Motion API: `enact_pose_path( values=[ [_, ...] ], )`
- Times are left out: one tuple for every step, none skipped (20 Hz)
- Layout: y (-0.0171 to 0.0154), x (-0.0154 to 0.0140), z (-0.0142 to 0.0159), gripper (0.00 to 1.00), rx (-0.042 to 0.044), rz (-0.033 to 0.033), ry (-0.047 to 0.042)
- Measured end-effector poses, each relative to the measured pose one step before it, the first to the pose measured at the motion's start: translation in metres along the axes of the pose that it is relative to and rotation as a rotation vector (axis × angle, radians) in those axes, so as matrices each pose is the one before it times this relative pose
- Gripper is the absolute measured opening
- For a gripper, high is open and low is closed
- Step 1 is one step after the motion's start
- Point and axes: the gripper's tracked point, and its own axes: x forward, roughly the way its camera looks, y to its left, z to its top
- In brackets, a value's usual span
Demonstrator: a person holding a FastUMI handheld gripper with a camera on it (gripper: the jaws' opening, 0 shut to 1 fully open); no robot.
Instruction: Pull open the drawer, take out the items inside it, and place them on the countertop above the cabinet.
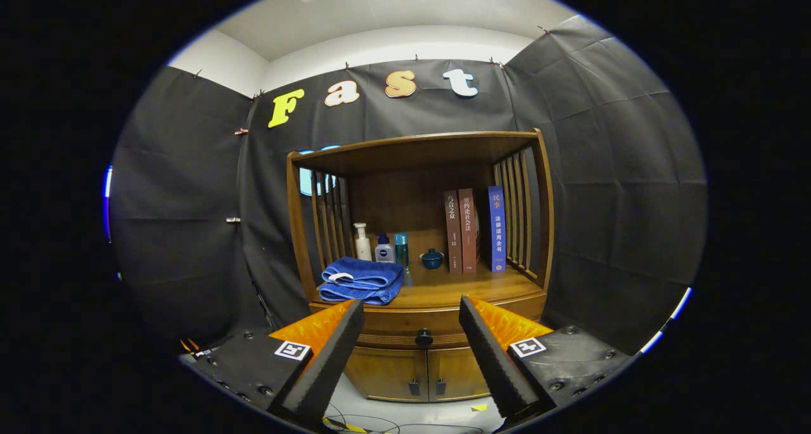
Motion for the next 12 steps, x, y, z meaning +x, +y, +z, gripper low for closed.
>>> enact_pose_path(
  values=[
    [-0.00025, 0.00485, -0.00266, 0.99, -0.00176, -0.00221, 0.00367],
    [-0.00099, 0.00603, -0.00229, 0.99, 0.00014, -0.00293, 0.00421],
    [-0.00087, 0.00690, -0.00373, 0.99, 0.00117, -0.00174, 0.00522],
    [-0.00127, 0.00854, -0.00609, 0.99, 0.00178, -0.00354, 0.01042],
    [0.00054, 0.00967, -0.00814, 0.99, 0.00164, -0.00040, 0.01559],
    [0.00027, 0.01089, -0.00904, 0.99, -0.00028, -0.00136, 0.02102],
    [-0.00121, 0.00944, -0.00935, 0.99, -0.00157, -0.00053, 0.02019],
    [0.00114, 0.01258, -0.01058, 0.99, -0.00067, 0.00101, 0.02153],
    [-0.00065, 0.01267, -0.01221, 0.98, 0.00069, 0.00070, 0.02130],
    [0.00133, 0.01374, -0.01149, 0.98, 0.00282, 0.00548, 0.02395],
    [-0.00089, 0.01445, -0.01269, 0.98, -0.00039, -0.00100, 0.02556],
    [-0.00092, 0.01168, -0.01096, 0.98, -0.00155, -0.00242, 0.02433]
  ],
)
